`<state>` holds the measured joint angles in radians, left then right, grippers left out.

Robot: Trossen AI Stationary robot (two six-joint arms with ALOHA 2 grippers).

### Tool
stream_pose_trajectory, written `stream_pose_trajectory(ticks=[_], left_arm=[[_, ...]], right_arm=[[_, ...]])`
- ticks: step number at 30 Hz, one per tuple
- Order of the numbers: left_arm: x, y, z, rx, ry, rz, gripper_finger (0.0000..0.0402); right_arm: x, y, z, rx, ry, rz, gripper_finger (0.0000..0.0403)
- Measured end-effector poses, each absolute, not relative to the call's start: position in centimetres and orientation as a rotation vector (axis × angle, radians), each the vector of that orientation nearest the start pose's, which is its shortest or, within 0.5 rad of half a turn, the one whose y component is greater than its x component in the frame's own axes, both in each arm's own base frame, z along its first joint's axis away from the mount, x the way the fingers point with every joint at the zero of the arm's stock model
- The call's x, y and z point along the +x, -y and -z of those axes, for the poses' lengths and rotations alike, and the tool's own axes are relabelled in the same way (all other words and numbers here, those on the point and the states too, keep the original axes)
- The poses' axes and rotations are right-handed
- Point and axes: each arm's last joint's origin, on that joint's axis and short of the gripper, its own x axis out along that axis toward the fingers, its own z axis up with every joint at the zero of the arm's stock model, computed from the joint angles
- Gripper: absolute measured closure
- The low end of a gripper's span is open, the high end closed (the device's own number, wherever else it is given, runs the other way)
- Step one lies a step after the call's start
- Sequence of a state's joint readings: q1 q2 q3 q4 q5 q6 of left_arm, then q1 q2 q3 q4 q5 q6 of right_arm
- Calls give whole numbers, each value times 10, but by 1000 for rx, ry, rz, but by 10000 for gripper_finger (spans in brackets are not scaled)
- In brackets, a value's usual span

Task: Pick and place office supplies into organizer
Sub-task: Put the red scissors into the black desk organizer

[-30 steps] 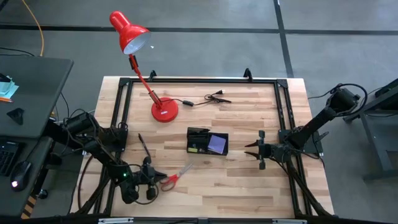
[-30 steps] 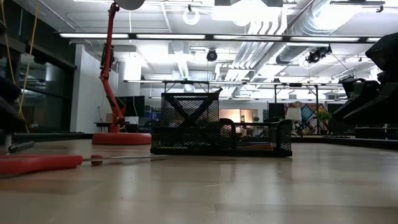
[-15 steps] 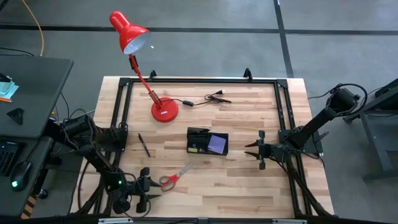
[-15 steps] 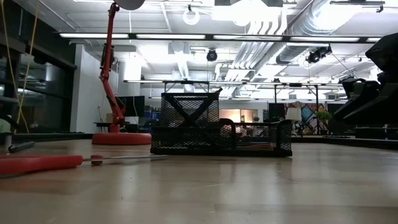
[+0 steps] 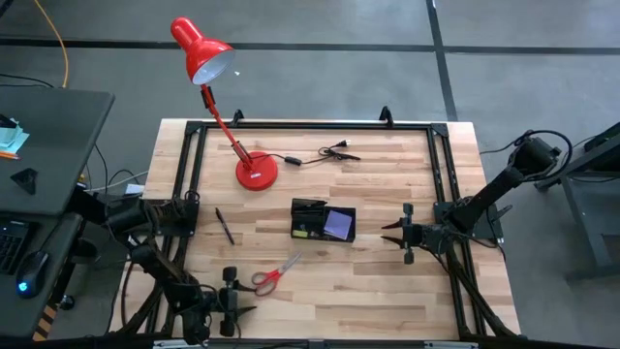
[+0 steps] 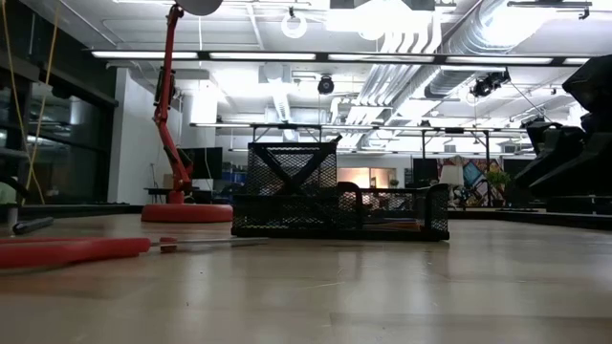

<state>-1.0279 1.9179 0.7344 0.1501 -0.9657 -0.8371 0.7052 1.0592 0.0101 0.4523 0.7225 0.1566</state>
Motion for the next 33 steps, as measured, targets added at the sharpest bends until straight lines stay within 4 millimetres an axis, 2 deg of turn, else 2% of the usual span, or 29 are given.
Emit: stream_pose_trajectory(ticks=[7, 12, 24, 33], left_arm=[[184, 258, -89, 141, -500, -183, 198], [192, 254, -90, 158, -534, -197, 199], [192, 254, -90, 152, -533, -198, 245], [201, 247, -71, 186, -556, -246, 258]], right_arm=[[118, -75, -101, -238, -448, 52, 288], [118, -75, -101, -238, -447, 52, 288], [118, -75, -101, -237, -447, 52, 288], [118, -75, -101, -239, -449, 52, 288]])
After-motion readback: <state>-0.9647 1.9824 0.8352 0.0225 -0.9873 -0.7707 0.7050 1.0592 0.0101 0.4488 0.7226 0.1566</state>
